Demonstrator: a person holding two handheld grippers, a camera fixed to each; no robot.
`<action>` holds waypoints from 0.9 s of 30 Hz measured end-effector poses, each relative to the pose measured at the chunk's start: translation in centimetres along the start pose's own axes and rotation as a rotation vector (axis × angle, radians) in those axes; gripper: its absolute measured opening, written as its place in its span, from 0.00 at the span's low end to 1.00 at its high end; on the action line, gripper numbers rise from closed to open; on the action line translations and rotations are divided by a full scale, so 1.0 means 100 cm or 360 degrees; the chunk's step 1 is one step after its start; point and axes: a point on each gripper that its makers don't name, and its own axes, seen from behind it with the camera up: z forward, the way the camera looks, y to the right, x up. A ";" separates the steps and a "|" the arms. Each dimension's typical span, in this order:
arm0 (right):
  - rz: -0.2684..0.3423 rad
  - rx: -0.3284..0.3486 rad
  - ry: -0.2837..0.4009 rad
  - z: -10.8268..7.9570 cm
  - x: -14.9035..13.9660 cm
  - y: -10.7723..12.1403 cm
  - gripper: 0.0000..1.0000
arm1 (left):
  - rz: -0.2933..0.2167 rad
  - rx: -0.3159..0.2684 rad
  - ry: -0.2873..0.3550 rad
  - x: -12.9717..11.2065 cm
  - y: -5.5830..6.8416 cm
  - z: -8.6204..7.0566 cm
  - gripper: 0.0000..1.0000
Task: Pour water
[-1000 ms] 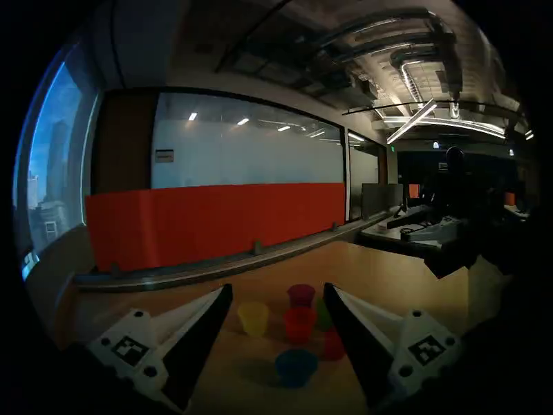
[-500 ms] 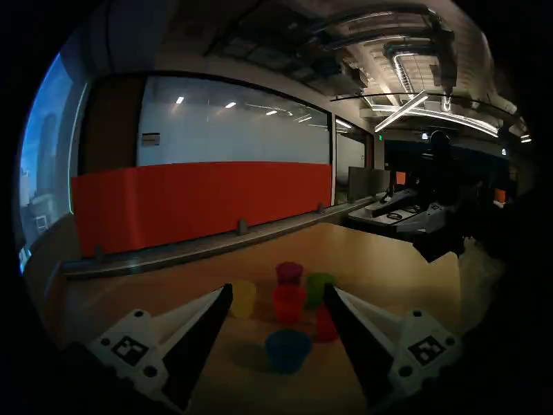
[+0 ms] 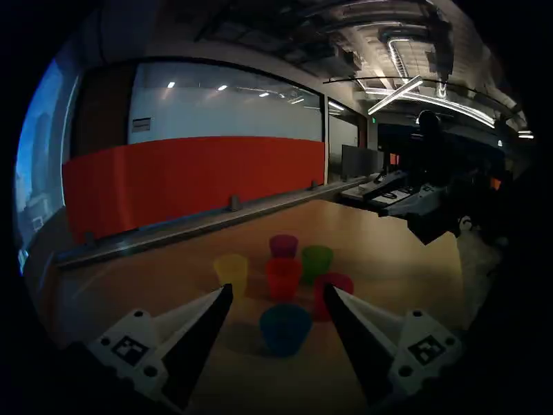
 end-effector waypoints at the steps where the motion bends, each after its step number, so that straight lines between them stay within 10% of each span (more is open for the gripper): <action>1: 0.0002 0.0000 -0.0008 0.001 -0.002 0.000 1.00 | 0.0004 -0.0002 -0.0017 -0.004 0.000 0.001 0.98; 27: 0.0010 0.0014 -0.0114 0.021 -0.034 0.006 0.99 | 0.0082 -0.0139 -0.0375 -0.086 0.019 0.033 0.98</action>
